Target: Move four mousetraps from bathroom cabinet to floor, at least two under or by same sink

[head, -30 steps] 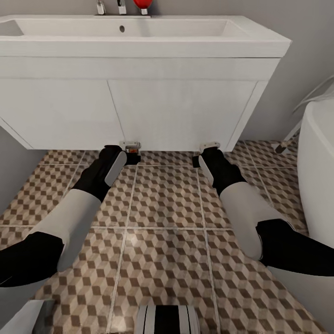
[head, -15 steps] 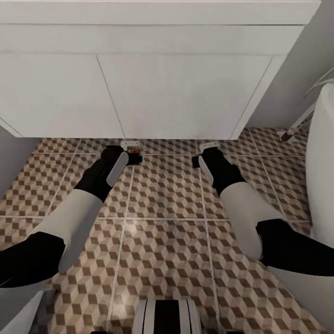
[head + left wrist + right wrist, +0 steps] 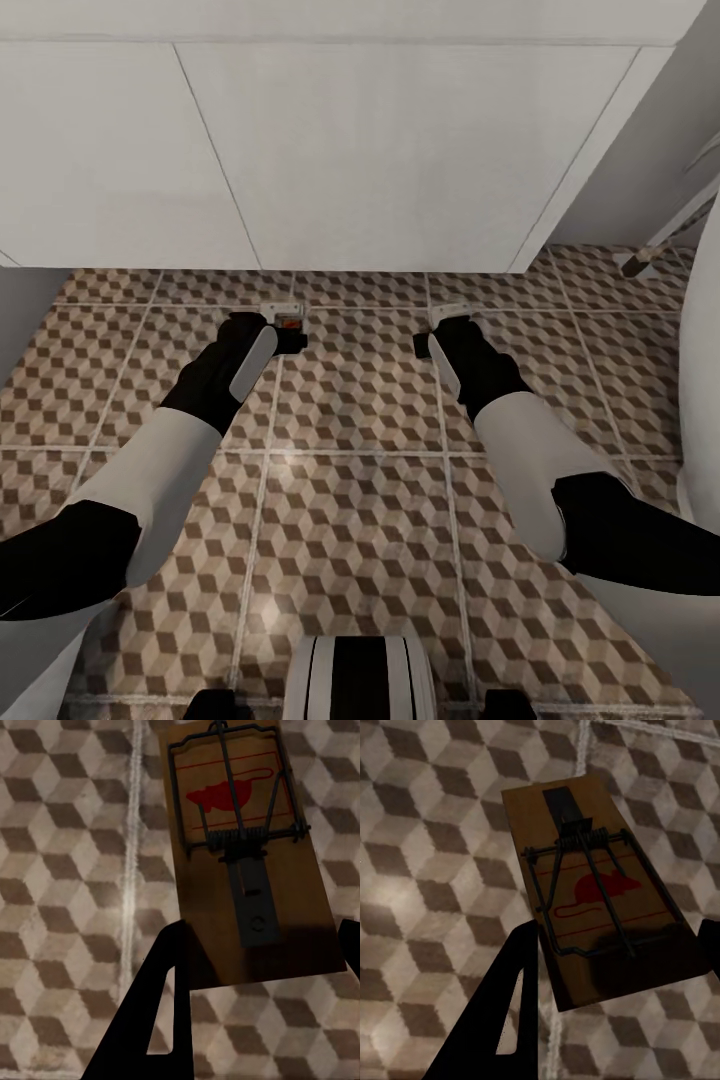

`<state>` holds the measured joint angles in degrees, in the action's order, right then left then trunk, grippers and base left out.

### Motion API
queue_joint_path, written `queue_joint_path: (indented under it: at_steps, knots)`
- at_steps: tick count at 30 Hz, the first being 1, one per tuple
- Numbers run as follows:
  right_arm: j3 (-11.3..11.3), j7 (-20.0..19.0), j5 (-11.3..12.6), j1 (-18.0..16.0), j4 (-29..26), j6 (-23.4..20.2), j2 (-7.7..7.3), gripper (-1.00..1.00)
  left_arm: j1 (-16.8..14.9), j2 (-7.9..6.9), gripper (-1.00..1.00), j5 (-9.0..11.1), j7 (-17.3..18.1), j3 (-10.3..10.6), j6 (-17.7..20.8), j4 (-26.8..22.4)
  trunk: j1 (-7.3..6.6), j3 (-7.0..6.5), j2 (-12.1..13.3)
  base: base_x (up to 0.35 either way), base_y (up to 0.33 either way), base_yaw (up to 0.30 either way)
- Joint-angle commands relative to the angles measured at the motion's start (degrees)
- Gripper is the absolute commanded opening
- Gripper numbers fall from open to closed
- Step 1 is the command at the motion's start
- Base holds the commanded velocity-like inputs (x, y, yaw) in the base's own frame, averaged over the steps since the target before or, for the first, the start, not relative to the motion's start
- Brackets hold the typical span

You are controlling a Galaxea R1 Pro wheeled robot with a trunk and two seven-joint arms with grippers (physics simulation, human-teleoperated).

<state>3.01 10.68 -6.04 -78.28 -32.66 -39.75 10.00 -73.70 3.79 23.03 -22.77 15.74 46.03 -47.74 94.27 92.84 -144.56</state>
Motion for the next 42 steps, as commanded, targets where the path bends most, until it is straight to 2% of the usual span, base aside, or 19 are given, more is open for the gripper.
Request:
queue_joint_path:
  at_steps: [1, 17, 19, 22, 26, 29, 32, 36, 37, 38, 40, 42]
  knots:
    - [0.15, -0.08, -0.55, -0.03, -0.09, 0.46, 0.00, -1.00, -0.04, -0.02, -1.00, 0.53, -0.53, 0.15, 0.12, -0.12, 0.01, 0.36, -0.03, 0.000, 0.000, 0.000]
    - [0.15, -4.53, -0.46, -0.03, 0.41, 12.08, 0.00, -1.00, -0.02, -0.09, -1.00, 0.53, -0.34, 0.18, -0.41, -1.81, 0.42, 5.37, -0.25, 0.000, 0.000, 0.000]
    - [0.15, -5.86, -0.52, -0.03, 0.42, 13.53, 0.00, -1.00, -0.03, -0.09, -1.00, 0.52, -0.34, 0.76, -0.47, -2.15, 0.47, 6.00, -0.27, 0.000, 0.000, 0.000]
    - [0.15, -7.06, -0.61, -0.03, 0.47, 15.62, 0.00, -1.00, 0.01, -0.41, -1.00, 0.52, -0.34, 2.64, -0.50, -7.63, 0.55, 6.94, -0.31, 0.000, 0.000, 0.000]
    - [0.15, -7.37, -0.64, -0.03, 0.49, 16.85, 0.00, -1.00, 0.05, -0.72, -1.00, 0.42, -0.37, 3.24, -0.57, -13.63, 0.65, 8.20, -0.37, 0.000, 0.000, 0.000]
    - [0.15, -7.35, -0.67, -0.03, 0.49, 18.94, 0.00, -1.00, 0.05, -0.78, -1.00, 0.32, -0.41, 3.33, -1.48, -15.10, 0.73, 9.14, -0.41, 0.000, 0.000, 0.000]
    - [0.15, -7.34, -0.71, -0.03, 0.47, 19.81, 0.00, -1.00, 0.05, -1.08, -1.00, 0.10, -0.41, 3.79, -5.26, -14.89, 0.73, 9.41, -0.41, 0.000, 0.000, 0.000]
    - [0.13, -7.34, -0.78, -0.03, 0.42, 20.03, 0.00, -1.00, 0.64, -2.24, -1.00, -0.07, -0.49, 8.00, -10.68, -11.57, 0.73, 9.57, -0.41, 0.000, 0.000, 0.000]
    - [0.11, -7.30, -0.81, -0.03, 0.41, 20.06, 0.00, -1.00, 0.92, -2.58, -1.00, -0.09, -0.55, 9.63, -13.44, -10.57, 0.73, 9.58, -0.41, 0.000, 0.000, 0.000]
    - [0.11, -7.28, -0.85, -0.03, 0.41, 20.17, 0.00, -1.00, 1.30, -3.05, -1.00, -0.15, -0.73, 12.43, -18.20, -8.91, 0.73, 9.58, -0.41, 0.000, 0.000, 0.000]
    - [0.13, -7.26, -0.95, -0.03, 0.42, 21.15, 0.00, -1.00, 1.55, -3.59, -1.00, -0.60, -0.98, 16.74, -24.91, -6.40, 0.73, 9.59, -0.41, 0.000, 0.000, 0.000]
    - [0.13, -7.14, -1.29, -0.03, 0.42, 22.95, 0.00, -1.00, 1.65, -3.81, -1.00, -0.97, -1.26, 19.56, -29.37, -4.97, 0.73, 9.59, -0.41, 0.000, 0.000, 0.000]
